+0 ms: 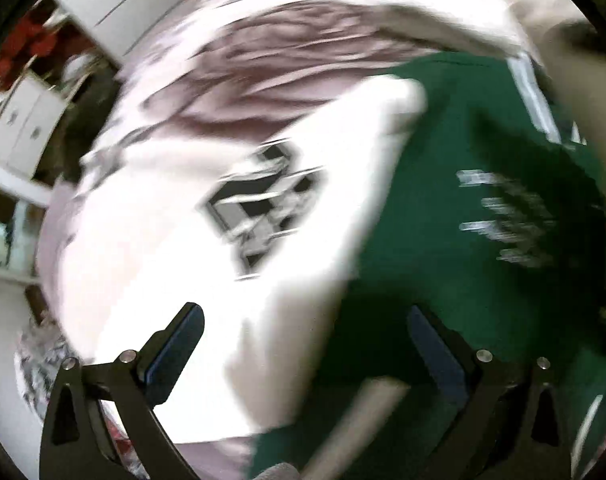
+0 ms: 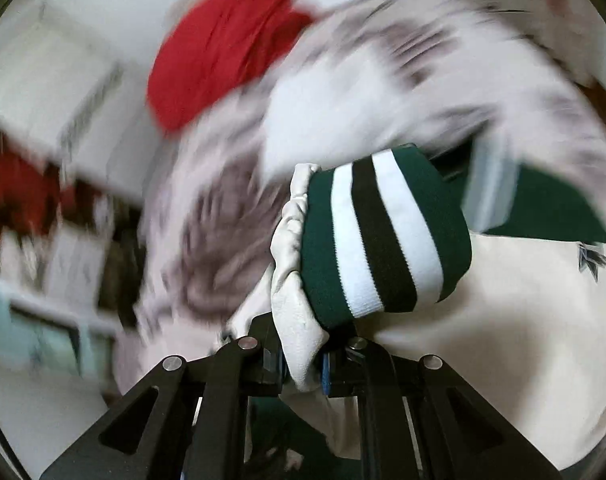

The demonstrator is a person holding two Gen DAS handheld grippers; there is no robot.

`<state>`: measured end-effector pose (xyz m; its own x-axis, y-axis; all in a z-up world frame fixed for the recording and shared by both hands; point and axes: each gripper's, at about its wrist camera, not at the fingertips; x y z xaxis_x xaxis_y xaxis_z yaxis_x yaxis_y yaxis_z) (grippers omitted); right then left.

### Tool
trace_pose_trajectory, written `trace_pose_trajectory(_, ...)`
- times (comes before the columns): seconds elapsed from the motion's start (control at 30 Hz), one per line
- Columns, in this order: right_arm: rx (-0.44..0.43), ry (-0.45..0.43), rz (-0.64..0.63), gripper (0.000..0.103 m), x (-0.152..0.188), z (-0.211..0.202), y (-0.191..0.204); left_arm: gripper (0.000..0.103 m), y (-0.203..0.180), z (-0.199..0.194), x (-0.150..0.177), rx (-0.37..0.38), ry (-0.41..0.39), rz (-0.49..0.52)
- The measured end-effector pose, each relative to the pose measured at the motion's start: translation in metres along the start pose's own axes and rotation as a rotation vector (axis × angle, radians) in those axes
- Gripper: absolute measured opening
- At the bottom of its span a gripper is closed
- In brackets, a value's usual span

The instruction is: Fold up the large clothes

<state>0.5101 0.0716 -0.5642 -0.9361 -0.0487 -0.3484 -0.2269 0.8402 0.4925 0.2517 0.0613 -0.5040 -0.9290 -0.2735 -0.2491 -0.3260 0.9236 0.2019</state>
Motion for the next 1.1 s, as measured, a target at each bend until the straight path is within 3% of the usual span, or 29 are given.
trace_pose_trajectory(0.1,-0.002,0.196,-0.032,0.016,0.026,0.071,0.024,0.103,0.038,0.015,0.01,-0.011,0.044,-0.039)
trace_pose_trajectory(0.17,-0.041,0.259,0.039,0.025,0.044,0.072,-0.001,0.103,0.058,0.018,0.017,-0.004,0.054,-0.066)
trace_pose_trajectory(0.23,-0.057,0.226,0.113,0.047,0.059,0.04,-0.032,0.103,0.071,0.017,0.025,-0.001,0.042,-0.089)
trace_pose_trajectory(0.3,0.032,0.16,0.184,0.051,0.089,-0.014,-0.072,0.103,0.079,0.016,0.034,0.002,0.047,-0.105)
trace_pose_trajectory(0.37,0.179,0.162,0.209,0.051,0.109,-0.054,-0.105,0.103,0.089,0.022,0.038,0.0,0.073,-0.121)
trace_pose_trajectory(0.43,0.332,0.271,0.2,0.051,0.137,-0.069,-0.138,0.103,0.097,0.026,0.049,-0.012,0.102,-0.134)
trace_pose_trajectory(0.5,0.489,0.477,0.187,0.051,0.181,-0.061,-0.178,0.103,0.099,0.027,0.061,-0.028,0.131,-0.136)
trace_pose_trajectory(0.53,0.488,0.539,0.113,0.051,0.192,-0.058,-0.191,0.103,0.1,0.03,0.066,-0.036,0.148,-0.138)
trace_pose_trajectory(0.57,0.464,0.533,0.147,0.048,0.201,-0.058,-0.207,0.103,0.102,0.032,0.068,-0.041,0.157,-0.138)
trace_pose_trajectory(0.63,0.462,0.388,0.179,0.045,0.197,-0.07,-0.226,0.103,0.103,0.038,0.075,-0.054,0.181,-0.144)
trace_pose_trajectory(0.7,0.528,0.212,0.187,0.038,0.184,-0.093,-0.242,0.103,0.105,0.044,0.08,-0.059,0.204,-0.156)
trace_pose_trajectory(0.8,0.641,0.032,0.375,0.03,0.187,-0.134,-0.289,0.103,0.11,0.049,0.084,-0.083,0.218,-0.18)
trace_pose_trajectory(0.83,0.644,0.051,0.326,0.029,0.192,-0.139,-0.3,0.103,0.112,0.05,0.086,-0.09,0.221,-0.189)
trace_pose_trajectory(0.93,0.592,0.23,0.382,0.03,0.218,-0.133,-0.321,0.103,0.122,0.048,0.091,-0.087,0.24,-0.229)
trace_pose_trajectory(1.03,0.573,0.295,0.348,0.038,0.247,-0.149,-0.293,0.103,0.141,0.042,0.103,-0.066,0.26,-0.297)
trace_pose_trajectory(1.1,0.523,0.281,0.366,0.039,0.265,-0.162,-0.264,0.103,0.155,0.039,0.114,-0.036,0.277,-0.361)
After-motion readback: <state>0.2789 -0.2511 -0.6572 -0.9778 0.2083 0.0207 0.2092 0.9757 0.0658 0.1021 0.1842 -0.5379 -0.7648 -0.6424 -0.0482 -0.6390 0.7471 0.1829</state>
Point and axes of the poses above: each gripper's, at about its wrist camera, not at the fingertips, and z roughly the way its jaws point, y to its left, x to its underside, and after that the axes turned 2 degrees about -y, right-handed
